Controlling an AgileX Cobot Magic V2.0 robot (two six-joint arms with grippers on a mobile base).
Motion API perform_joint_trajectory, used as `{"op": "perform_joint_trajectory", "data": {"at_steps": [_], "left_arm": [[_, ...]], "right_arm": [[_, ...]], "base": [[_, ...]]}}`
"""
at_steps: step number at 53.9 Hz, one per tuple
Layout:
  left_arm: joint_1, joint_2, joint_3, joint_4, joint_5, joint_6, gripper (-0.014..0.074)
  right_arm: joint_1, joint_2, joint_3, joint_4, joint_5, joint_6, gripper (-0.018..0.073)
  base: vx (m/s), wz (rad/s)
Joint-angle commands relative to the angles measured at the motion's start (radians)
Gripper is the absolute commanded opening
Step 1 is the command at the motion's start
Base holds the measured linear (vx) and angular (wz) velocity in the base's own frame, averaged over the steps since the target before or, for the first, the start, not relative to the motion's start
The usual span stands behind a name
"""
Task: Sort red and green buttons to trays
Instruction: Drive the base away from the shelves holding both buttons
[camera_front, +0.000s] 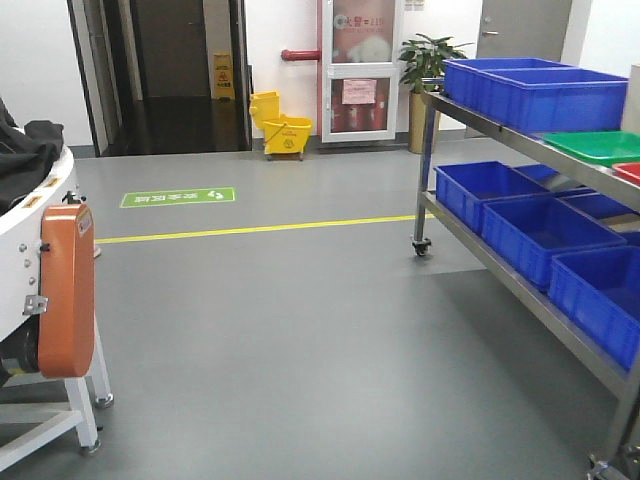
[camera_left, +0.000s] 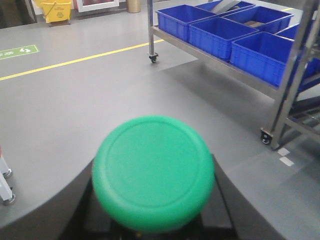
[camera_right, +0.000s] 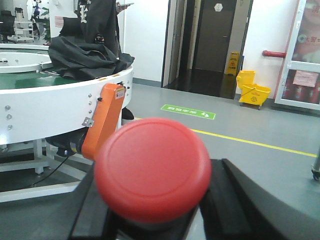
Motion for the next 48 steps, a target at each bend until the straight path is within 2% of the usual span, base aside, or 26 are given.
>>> {"op": "perform_joint_trajectory", "data": {"at_steps": [1,48], "left_arm": [[-0.006,0.005,-0.034,-0.023,-0.089,0.000,0.0000],[-0.006,0.000,-0.034,-0.023,-0.089,0.000,0.0000]], "right_arm": [[-0.001,0.005,-0.032,-0.009,0.030,0.003,-0.0010],[-0.001,0.009,-0.032,-0.009,0.021,0.003,-0.0010]], "base": [[0.46,0.09],[0.50,0.07]]}}
